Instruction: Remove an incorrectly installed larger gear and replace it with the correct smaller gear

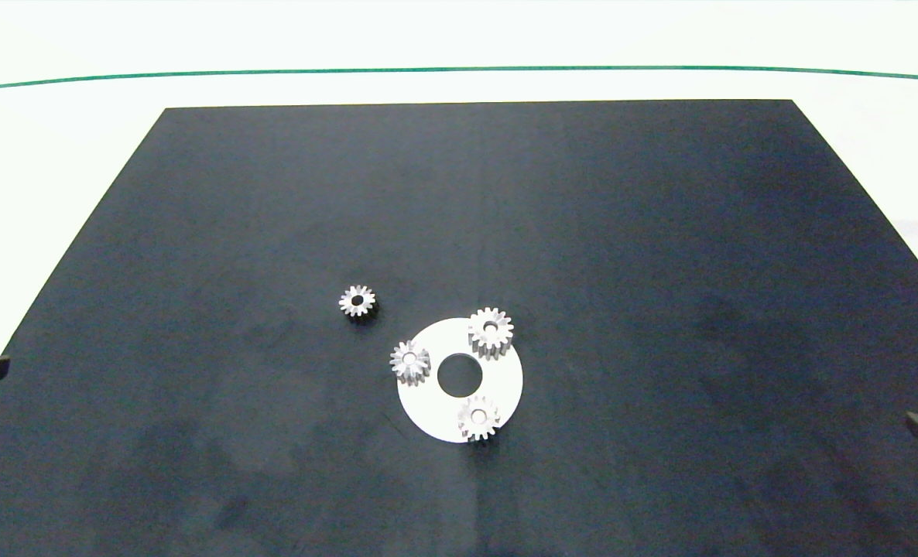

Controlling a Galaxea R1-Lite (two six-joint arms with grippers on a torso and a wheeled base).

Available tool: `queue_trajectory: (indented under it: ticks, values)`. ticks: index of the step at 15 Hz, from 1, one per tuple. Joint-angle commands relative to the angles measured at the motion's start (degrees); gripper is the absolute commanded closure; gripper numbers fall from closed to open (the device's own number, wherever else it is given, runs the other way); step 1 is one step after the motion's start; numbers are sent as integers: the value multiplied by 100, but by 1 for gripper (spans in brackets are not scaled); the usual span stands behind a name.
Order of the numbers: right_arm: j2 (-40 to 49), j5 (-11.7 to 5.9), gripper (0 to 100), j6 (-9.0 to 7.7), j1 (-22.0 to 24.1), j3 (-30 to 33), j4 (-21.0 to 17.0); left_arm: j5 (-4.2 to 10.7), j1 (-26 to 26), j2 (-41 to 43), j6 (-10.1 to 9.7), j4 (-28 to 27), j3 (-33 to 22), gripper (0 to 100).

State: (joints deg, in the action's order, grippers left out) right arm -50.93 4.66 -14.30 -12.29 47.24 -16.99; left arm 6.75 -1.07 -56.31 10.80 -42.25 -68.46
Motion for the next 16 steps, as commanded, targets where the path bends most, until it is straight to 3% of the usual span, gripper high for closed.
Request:
queue_trajectory:
  ticks: [1, 3, 4, 5, 7, 9, 10, 11, 14, 16]
  values:
    - [-2290, -17, 0, -187, -1197, 1780, -656, 1, 274, -319, -25, -345, -53, 0]
    - [-2852, -17, 0, -468, -1302, 2237, -656, 1, 336, -302, -25, -354, -80, 0]
    - [-3309, -26, 0, -706, -1417, 2624, -656, 1, 327, -231, -25, -354, -115, 0]
    - [-3590, -26, 0, -811, -1461, 2887, -665, 1, 318, -205, -25, -354, -150, 0]
    - [-4003, -44, 0, -1189, -1505, 3336, -682, 1, 292, -135, -25, -363, -194, 0]
    - [-4285, -53, 0, -1462, -1584, 3670, -770, 1, 292, -64, -25, -363, -211, 0]
    - [-4355, -61, 0, -1541, -1592, 3766, -823, 1, 292, -64, -25, -363, -211, 0]
    - [-4566, -123, 0, -1602, -1698, 4109, -1148, 1, 292, -56, -25, -363, -220, 0]
    - [-4926, -167, 0, -1602, -2146, 4847, -1939, 1, 292, -56, -25, -363, -229, 0]
    - [-5049, -237, 0, -1602, -2419, 4909, -1931, 1, 283, -47, -25, -363, -238, 0]
